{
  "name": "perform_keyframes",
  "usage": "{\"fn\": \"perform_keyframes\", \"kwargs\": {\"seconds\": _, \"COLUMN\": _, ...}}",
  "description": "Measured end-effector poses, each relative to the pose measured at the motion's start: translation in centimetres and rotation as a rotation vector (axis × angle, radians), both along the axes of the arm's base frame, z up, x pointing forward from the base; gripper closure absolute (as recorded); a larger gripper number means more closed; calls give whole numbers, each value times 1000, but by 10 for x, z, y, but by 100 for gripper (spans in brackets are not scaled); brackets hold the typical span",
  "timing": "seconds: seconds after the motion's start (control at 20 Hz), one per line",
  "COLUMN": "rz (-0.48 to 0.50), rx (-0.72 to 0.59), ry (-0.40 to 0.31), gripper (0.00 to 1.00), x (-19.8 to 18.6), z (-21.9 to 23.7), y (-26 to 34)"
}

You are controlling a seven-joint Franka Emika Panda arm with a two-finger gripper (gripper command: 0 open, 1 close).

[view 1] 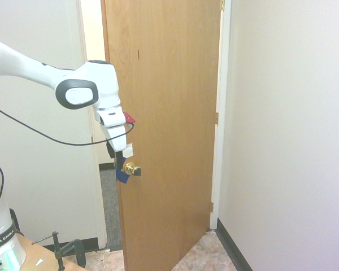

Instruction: Shut the door

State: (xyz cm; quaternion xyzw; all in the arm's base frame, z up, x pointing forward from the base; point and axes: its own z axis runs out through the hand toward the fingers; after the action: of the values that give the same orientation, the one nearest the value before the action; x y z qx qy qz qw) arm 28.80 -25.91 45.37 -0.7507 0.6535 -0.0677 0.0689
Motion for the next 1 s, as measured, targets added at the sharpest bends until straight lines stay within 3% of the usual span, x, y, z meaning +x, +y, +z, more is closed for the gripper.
{"fn": "perform_keyframes", "kwargs": {"seconds": 0.15, "rz": -22, "rx": -18, "ry": 6, "gripper": 0, "x": 50, "z": -11, "y": -3}}
{"fn": "perform_keyframes", "kwargs": {"seconds": 0.4, "rz": 3, "rx": -24, "ry": -104, "gripper": 0, "x": 133, "z": -47, "y": 21}}
{"fn": "perform_keyframes", "kwargs": {"seconds": 0.55, "rz": 54, "rx": 3, "ry": -148, "gripper": 0, "x": 170, "z": -63, "y": 68}}
{"fn": "perform_keyframes", "kwargs": {"seconds": 0.65, "rz": 142, "rx": 4, "ry": -173, "gripper": 0, "x": 198, "z": -68, "y": 135}}
{"fn": "perform_keyframes", "kwargs": {"seconds": 0.9, "rz": 475, "rx": -41, "ry": -167, "gripper": 0, "x": 243, "z": -97, "y": 399}}
{"fn": "perform_keyframes", "kwargs": {"seconds": 1.0, "rz": 564, "rx": -71, "ry": -170, "gripper": 0, "x": 255, "z": -108, "y": 475}}
